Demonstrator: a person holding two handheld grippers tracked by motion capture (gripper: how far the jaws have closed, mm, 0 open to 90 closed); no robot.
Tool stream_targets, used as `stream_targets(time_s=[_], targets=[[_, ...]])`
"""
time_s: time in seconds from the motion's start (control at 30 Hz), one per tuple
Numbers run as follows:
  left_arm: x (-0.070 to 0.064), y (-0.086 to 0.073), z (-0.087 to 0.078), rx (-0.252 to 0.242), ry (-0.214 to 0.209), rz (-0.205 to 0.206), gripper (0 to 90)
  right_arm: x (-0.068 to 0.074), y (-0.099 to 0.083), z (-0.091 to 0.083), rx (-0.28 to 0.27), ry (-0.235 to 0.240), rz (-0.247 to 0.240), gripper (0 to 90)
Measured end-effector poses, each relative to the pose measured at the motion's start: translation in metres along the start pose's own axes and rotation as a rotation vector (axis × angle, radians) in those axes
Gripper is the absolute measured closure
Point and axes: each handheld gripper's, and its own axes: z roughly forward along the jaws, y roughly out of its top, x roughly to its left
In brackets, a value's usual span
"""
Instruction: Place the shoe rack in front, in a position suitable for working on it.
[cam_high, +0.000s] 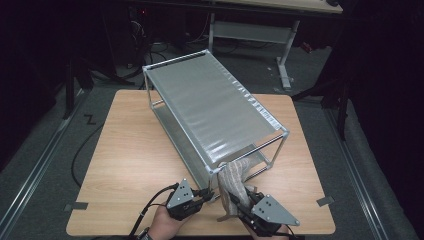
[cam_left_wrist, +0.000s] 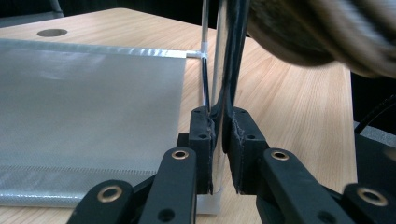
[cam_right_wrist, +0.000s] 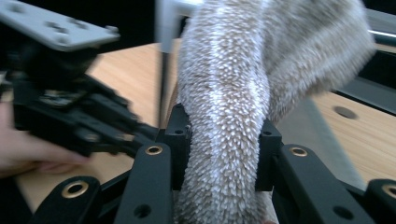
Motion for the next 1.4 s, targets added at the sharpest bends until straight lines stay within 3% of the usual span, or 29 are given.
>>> stream_targets(time_s=[0.1, 0.13, 0.17, 0.23, 0.47, 0.53, 0.73, 0.93, 1.03, 1.07, 1.1, 1.23, 1.3, 1.33, 1.37, 1.4], targets=[[0.001, -0.001, -0.003, -0.002, 0.002, -0.008, 80.3, -0.017, -0.003, -0.002, -0.007, -0.046, 0.052, 67.1], [0.001, -0.001, -0.003, -0.002, 0.002, -0.008, 80.3, -0.017, -0.003, -0.002, -0.007, -0.046, 0.052, 67.1], [0.001, -0.002, -0.005, -0.002, 0.005, -0.011, 80.3, -0.028, -0.005, -0.004, -0.011, -0.079, 0.078, 67.1], [0.002, -0.003, -0.007, -0.003, 0.01, -0.014, 80.4, -0.039, -0.006, -0.005, -0.015, -0.097, 0.107, 67.1], [0.004, -0.005, -0.014, -0.003, 0.03, -0.028, 80.3, -0.065, -0.011, -0.007, -0.007, -0.192, 0.153, 67.1], [0.004, -0.007, -0.017, -0.003, 0.036, -0.033, 80.3, -0.077, -0.015, -0.009, -0.005, -0.232, 0.204, 67.1], [0.004, -0.007, -0.02, 0.0, 0.035, -0.031, 80.1, -0.095, -0.021, -0.014, -0.004, -0.303, 0.241, 67.0], [0.005, -0.006, -0.019, 0.002, 0.024, -0.043, 79.5, -0.104, -0.032, -0.017, 0.018, -0.336, 0.265, 66.8], [0.005, -0.004, -0.018, -0.01, 0.01, -0.05, 73.4, -0.108, -0.038, -0.018, 0.033, -0.351, 0.279, 66.7], [0.001, -0.003, -0.017, -0.036, 0.004, -0.079, 73.4, -0.109, -0.041, -0.018, 0.039, -0.363, 0.281, 66.6], [-0.001, 0.0, -0.017, -0.038, 0.011, -0.056, 66.2, -0.111, -0.045, -0.018, 0.052, -0.362, 0.287, 66.5], [-0.005, 0.009, -0.019, -0.057, 0.038, -0.02, 62.2, -0.114, -0.053, -0.017, 0.083, -0.359, 0.303, 66.3], [-0.003, 0.015, -0.022, -0.02, 0.062, 0.037, 62.2, -0.115, -0.056, -0.015, 0.095, -0.358, 0.319, 66.2], [-0.003, 0.015, -0.022, -0.02, 0.062, 0.037, 62.9, -0.115, -0.056, -0.015, 0.095, -0.358, 0.319, 66.2], [-0.009, 0.018, -0.019, -0.071, 0.064, -0.042, 64.3, -0.116, -0.059, -0.012, 0.099, -0.354, 0.323, 66.0], [-0.009, 0.02, -0.021, -0.079, 0.073, -0.043, 64.7, -0.117, -0.059, -0.011, 0.102, -0.354, 0.327, 66.0]])
